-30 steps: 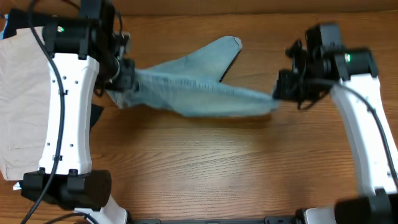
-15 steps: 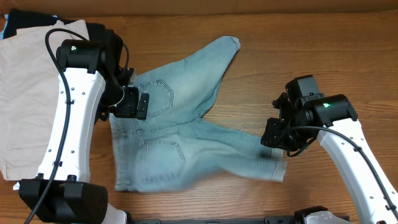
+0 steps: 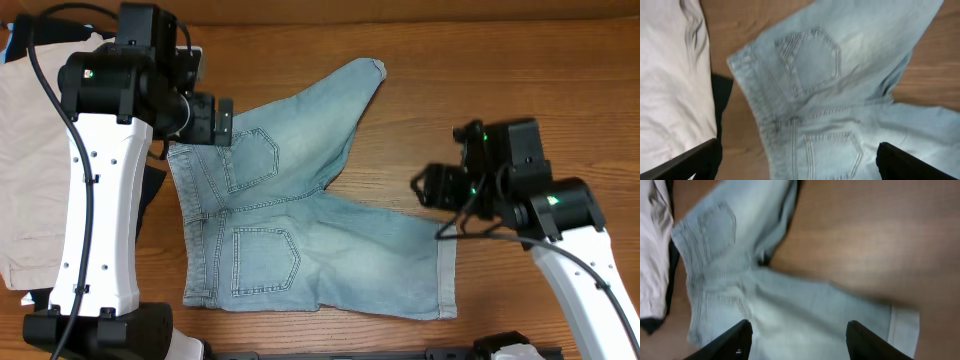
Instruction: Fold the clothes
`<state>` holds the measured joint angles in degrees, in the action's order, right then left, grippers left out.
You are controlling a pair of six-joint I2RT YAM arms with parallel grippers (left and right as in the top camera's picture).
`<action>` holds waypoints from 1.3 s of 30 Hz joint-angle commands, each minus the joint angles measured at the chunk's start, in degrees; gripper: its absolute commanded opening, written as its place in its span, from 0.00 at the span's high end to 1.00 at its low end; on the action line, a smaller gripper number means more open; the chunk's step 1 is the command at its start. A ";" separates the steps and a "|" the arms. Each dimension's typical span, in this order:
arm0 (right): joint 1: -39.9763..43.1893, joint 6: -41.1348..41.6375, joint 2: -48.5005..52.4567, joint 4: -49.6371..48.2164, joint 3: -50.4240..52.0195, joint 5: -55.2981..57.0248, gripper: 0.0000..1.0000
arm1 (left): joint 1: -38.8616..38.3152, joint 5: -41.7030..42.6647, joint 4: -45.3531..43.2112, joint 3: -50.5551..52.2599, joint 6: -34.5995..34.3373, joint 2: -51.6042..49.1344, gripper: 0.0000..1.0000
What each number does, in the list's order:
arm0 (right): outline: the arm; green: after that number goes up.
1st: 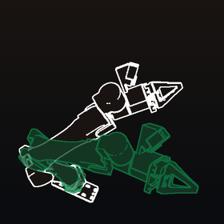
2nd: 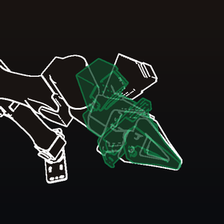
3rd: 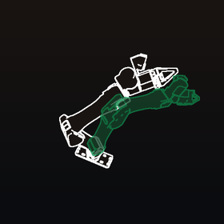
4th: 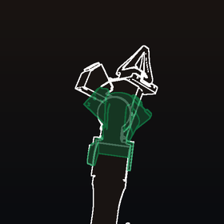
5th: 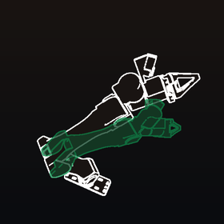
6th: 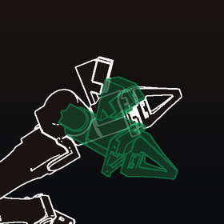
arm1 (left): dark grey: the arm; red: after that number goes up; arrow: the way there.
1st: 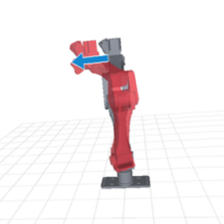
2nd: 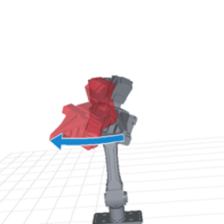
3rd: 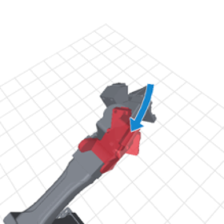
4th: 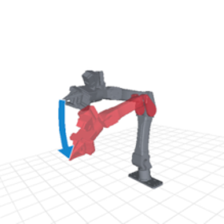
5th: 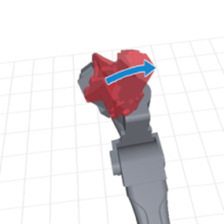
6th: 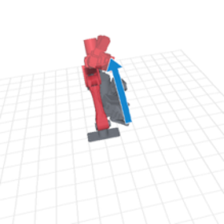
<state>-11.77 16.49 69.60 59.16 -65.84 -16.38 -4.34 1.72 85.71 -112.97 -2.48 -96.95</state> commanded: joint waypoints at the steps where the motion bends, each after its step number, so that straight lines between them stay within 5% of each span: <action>1: -0.26 0.52 6.45 -7.54 0.26 3.13 0.36 | 0.57 2.56 -2.91 -0.85 1.68 1.05 0.00; 13: -0.28 2.71 36.30 -33.22 -1.25 -2.51 0.44 | 0.57 2.12 -7.21 0.48 1.92 0.11 0.00; 23: -4.09 11.80 44.41 -49.66 -2.23 -4.94 0.44 | 0.57 2.14 -7.08 0.48 2.14 -3.10 0.00; 32: -8.98 12.17 51.06 -51.98 -9.40 -2.91 0.45 | 0.57 2.14 -6.25 0.48 2.58 -5.73 0.00; 39: -8.66 11.56 51.63 -49.75 -10.12 0.92 0.58 | 0.57 2.10 -6.21 0.48 2.80 -5.90 0.00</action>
<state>-21.04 28.45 120.62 8.67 -74.35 -18.11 -4.08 3.29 79.50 -112.86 -1.06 -102.15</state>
